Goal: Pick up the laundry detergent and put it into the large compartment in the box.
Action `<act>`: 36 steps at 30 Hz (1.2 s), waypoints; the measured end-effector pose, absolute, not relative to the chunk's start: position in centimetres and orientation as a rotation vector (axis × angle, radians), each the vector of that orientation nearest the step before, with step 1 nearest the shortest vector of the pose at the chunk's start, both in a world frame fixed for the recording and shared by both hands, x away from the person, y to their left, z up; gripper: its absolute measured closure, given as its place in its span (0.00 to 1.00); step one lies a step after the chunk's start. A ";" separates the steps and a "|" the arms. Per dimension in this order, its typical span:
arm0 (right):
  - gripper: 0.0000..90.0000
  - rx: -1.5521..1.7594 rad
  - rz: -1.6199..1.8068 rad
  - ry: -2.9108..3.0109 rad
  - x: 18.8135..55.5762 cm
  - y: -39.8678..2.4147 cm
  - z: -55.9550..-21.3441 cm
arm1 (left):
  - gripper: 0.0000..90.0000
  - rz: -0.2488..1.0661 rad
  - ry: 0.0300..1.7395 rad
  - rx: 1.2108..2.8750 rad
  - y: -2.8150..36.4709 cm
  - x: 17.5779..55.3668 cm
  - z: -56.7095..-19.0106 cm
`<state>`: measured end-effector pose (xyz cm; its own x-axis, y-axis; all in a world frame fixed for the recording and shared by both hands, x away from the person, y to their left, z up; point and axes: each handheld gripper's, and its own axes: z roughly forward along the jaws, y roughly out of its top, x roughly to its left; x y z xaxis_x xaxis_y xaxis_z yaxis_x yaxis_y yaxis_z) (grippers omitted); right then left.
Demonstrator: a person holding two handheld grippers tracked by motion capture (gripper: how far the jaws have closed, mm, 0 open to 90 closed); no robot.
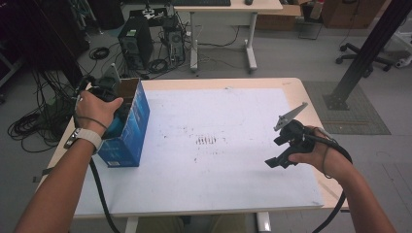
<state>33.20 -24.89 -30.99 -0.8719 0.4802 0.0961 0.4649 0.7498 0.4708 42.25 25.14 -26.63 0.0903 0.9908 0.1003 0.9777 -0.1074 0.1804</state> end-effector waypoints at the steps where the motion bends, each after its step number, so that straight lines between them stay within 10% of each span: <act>1: 0.14 0.786 0.768 2.910 33.2 -24.8 -31.0 | 0.41 0.292 2.057 2.268 25.2 42.3 -26.7; 36: 0.14 0.799 0.755 2.922 33.2 -24.8 -31.4 | 0.40 0.265 2.054 2.250 25.9 42.7 -27.9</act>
<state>33.20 -24.81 -31.39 -0.8690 0.4836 0.1053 0.4740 0.7521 0.4578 42.66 25.87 -27.86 0.0844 0.9939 0.0716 0.9795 -0.0959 0.1774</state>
